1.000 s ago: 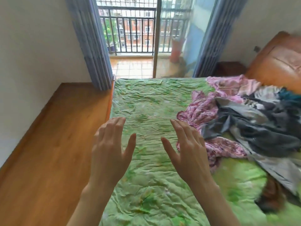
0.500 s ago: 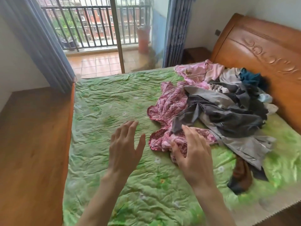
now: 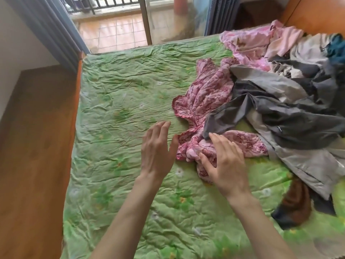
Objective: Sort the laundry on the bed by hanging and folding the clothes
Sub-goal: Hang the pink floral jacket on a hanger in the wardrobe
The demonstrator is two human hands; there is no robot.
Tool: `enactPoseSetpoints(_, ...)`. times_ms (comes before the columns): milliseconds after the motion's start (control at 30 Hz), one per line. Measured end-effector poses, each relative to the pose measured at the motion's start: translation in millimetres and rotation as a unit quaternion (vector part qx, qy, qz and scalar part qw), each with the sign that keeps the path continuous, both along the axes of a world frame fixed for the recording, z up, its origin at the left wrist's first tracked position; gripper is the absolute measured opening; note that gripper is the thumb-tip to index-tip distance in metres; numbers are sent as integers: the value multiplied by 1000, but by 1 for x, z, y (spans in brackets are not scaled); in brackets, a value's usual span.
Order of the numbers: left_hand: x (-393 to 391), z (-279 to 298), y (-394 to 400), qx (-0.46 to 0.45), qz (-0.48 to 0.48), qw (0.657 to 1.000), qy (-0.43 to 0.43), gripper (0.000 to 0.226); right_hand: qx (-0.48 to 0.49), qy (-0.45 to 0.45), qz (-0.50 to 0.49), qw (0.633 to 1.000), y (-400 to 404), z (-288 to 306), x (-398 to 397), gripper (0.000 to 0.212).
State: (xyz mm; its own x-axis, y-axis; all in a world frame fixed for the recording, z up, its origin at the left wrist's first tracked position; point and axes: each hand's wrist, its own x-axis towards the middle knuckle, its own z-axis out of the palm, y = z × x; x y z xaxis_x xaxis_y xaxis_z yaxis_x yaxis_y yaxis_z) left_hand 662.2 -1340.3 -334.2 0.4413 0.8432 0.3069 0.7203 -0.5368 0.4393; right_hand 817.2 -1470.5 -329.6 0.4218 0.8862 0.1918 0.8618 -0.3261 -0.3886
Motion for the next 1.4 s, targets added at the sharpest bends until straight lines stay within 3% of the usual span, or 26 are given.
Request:
enactPoseSetpoints(567, 29, -222, 103, -65, -71, 990, 107, 40, -161, 43, 24, 986, 118, -235, 9, 59)
enactPoseSetpoints(667, 31, -253, 110, -69, -77, 987, 126, 39, -265, 45, 26, 963, 144, -279, 13, 77)
enactPoseSetpoints(833, 34, -288, 116, -88, -79, 985, 130, 39, -384, -34, 29, 922, 177, -336, 4, 107)
enactPoseSetpoints(900, 29, -298, 114, -89, -77, 983, 140, 38, -424, -71, 27, 902, 184, -356, -3, 109)
enactPoseSetpoints(967, 20, -304, 107, -94, -89, 980, 148, 40, -442, -113, 31, 889, 186, -372, -6, 96)
enactPoseSetpoints(1100, -6, -304, 99, -114, -105, 973, 172, 43, -390, -124, 8, 912, 190, -371, 6, 49)
enactPoseSetpoints(1233, -22, -290, 98, -103, -120, 968, 195, 44, -318, -74, -1, 945, 181, -348, 19, 56)
enactPoseSetpoints(1300, -23, -280, 95, -109, -115, 969, 191, 44, -254, 1, -33, 967, 170, -330, 16, 61)
enactPoseSetpoints(1400, -17, -263, 89, -118, -117, 969, 186, 46, -141, 139, -85, 976, 149, -294, 3, 45)
